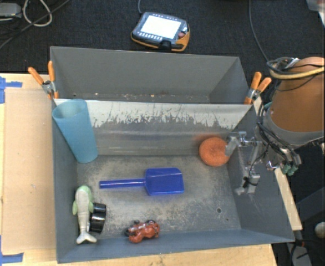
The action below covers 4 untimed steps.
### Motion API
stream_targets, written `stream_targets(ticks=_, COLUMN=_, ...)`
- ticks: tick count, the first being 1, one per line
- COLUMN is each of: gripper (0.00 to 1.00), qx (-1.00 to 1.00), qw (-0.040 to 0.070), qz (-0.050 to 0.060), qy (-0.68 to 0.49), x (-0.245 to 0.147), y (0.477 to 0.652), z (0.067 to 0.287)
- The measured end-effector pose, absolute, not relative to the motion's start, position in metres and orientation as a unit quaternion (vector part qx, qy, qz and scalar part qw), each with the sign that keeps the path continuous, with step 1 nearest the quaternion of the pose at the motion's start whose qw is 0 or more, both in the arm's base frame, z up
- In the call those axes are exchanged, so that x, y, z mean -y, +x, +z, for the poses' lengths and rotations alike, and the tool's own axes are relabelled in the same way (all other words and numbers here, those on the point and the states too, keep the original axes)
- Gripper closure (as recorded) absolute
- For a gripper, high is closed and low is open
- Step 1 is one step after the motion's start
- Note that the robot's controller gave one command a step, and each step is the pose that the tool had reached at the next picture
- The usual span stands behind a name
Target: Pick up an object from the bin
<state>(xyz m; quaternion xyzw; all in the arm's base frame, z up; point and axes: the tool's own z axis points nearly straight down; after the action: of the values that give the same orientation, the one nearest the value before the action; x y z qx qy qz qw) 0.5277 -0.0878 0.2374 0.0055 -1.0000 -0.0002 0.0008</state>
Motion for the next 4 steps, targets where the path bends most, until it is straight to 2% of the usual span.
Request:
stream_targets(ticks=1, gripper=1.0, qx=1.0, qw=0.001, qz=0.0, qy=0.006, x=0.088, y=0.528, z=0.237)
stream_targets(ticks=2, gripper=1.0, qx=1.0, qw=0.0, qz=0.0, qy=0.006, x=0.088, y=0.528, z=0.237)
stream_targets(ticks=3, gripper=1.0, qx=1.0, qw=0.004, qz=-0.003, qy=0.018, x=0.004, y=0.527, z=0.182)
stream_targets(ticks=4, gripper=1.0, qx=1.0, qw=-0.002, qz=0.001, qy=-0.028, x=-0.002, y=0.547, z=0.183)
